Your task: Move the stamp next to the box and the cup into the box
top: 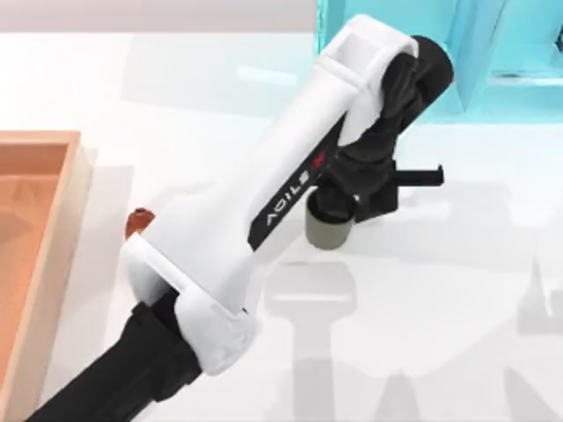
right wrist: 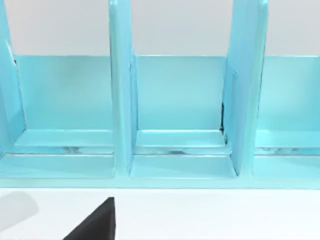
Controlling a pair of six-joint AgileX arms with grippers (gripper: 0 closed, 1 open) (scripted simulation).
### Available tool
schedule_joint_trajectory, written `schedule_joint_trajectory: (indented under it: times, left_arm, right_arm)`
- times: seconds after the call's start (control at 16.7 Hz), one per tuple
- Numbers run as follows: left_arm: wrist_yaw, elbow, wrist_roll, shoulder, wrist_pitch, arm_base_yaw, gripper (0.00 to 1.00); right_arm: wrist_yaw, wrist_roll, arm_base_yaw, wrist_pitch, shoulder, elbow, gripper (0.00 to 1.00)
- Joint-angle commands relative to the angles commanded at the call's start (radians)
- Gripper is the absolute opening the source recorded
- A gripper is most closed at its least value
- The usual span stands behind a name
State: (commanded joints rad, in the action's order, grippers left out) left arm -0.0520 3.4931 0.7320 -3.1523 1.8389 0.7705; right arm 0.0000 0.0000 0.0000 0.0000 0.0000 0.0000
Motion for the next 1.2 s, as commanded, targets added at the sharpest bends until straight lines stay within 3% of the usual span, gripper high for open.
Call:
schedule_joint_trajectory:
  times: [0.54, 0.78, 1.2]
  left_arm:
    - [-0.001, -0.096, -0.018, 0.065, -0.052, 0.001, 0.00]
    - [-0.001, -0.308, -0.045, 0.207, -0.126, -0.023, 0.00]
    - [0.004, -0.826, -0.103, 0.546, -0.302, -0.087, 0.00]
  right_arm:
    - [0.000, 0.000, 0.000, 0.000, 0.000, 0.000, 1.00]
    - [0.000, 0.000, 0.000, 0.000, 0.000, 0.000, 1.00]
    - [0.000, 0.000, 0.000, 0.000, 0.000, 0.000, 1.00]
